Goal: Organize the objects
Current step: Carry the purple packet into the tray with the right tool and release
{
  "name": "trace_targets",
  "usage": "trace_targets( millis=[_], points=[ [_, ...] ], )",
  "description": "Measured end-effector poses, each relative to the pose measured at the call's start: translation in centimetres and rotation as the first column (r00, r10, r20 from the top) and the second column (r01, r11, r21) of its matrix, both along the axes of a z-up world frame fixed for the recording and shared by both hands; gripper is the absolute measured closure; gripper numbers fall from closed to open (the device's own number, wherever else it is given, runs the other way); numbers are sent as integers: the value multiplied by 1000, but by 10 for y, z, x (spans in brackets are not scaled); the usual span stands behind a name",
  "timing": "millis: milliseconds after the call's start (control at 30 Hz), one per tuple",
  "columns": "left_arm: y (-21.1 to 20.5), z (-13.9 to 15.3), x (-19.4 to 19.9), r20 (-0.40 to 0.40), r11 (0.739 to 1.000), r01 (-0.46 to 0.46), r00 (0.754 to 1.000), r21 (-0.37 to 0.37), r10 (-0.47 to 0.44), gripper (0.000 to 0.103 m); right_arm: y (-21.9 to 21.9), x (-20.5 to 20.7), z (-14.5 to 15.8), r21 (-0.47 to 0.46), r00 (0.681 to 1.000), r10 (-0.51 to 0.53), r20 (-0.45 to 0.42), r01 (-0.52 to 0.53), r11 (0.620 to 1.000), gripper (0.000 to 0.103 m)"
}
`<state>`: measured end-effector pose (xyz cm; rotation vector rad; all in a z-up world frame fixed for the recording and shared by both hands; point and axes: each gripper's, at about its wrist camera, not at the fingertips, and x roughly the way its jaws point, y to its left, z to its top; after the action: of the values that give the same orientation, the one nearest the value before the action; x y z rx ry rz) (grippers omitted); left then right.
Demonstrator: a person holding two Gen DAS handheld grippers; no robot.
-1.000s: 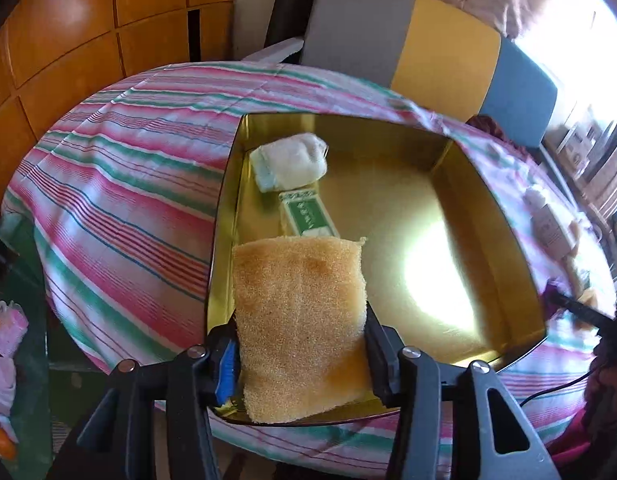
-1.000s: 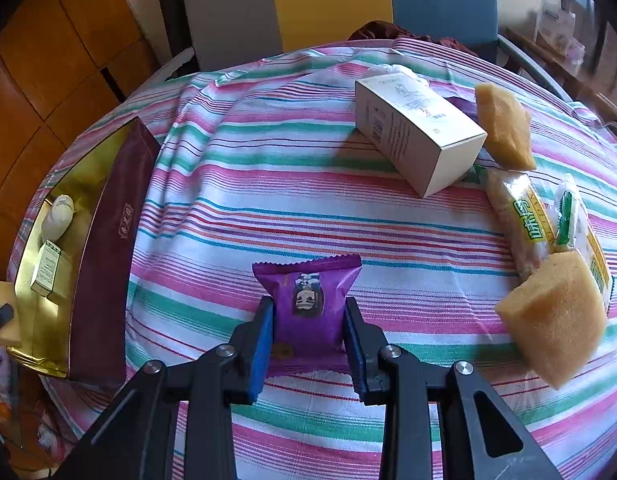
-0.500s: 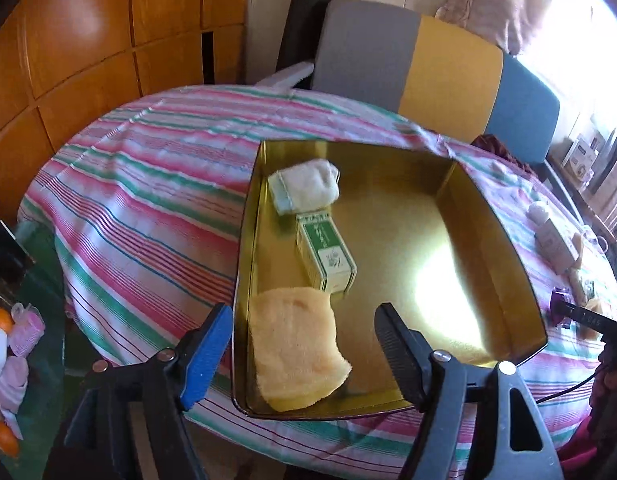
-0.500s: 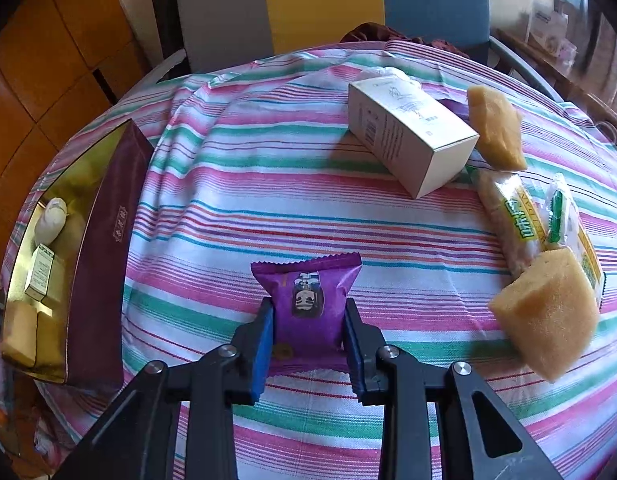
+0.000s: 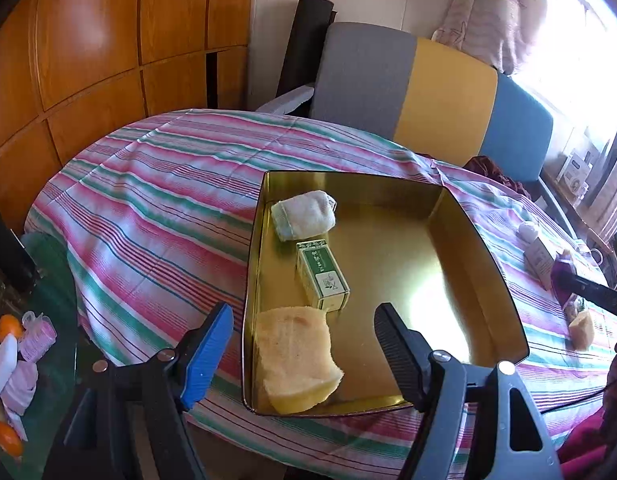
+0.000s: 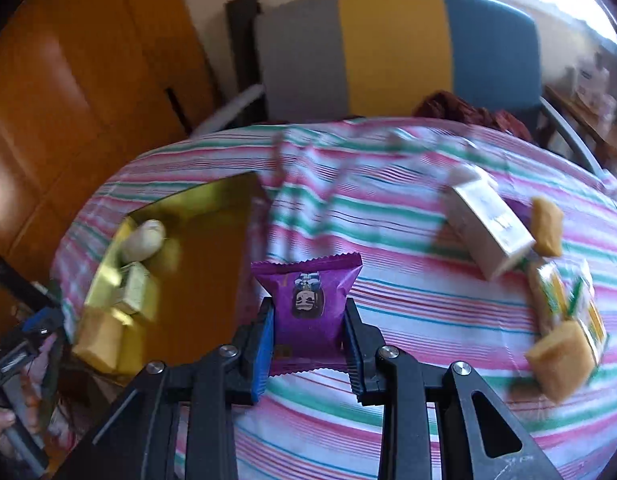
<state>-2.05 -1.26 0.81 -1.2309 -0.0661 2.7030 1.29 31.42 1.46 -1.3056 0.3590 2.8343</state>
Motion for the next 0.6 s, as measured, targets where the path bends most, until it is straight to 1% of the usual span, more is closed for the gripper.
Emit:
trace_targets(
  millis=[100,233,400,433,467,533,600],
  points=[
    [-5,-2,1,5,1000,-11,1000,15,11,29,-36,-8,7,0,995,98,-7,-98,995,71],
    [-21,-2,-2,1,998,-54,999,40,54,29,-85,-23,2,-5,975,221,22,-221,975,71],
    [-53,-7,-4,25,987,-135,991,92,133,31,-143,-42,-24,-5,932,349,98,-350,937,71],
    [-56,-8,-4,27,985,-138,990,100,136,32,-153,-46,-31,-13,923,368,116,-369,929,71],
    [-60,-9,-4,27,984,-143,990,104,141,36,-163,-50,-38,-25,913,385,134,-385,923,71],
    [-64,-11,-4,36,984,-141,990,108,138,37,-177,-57,-50,-35,899,408,155,-408,912,71],
    [-64,-14,-3,40,984,-146,989,105,142,38,-193,-59,-61,-47,879,442,177,-441,896,71]
  ],
)
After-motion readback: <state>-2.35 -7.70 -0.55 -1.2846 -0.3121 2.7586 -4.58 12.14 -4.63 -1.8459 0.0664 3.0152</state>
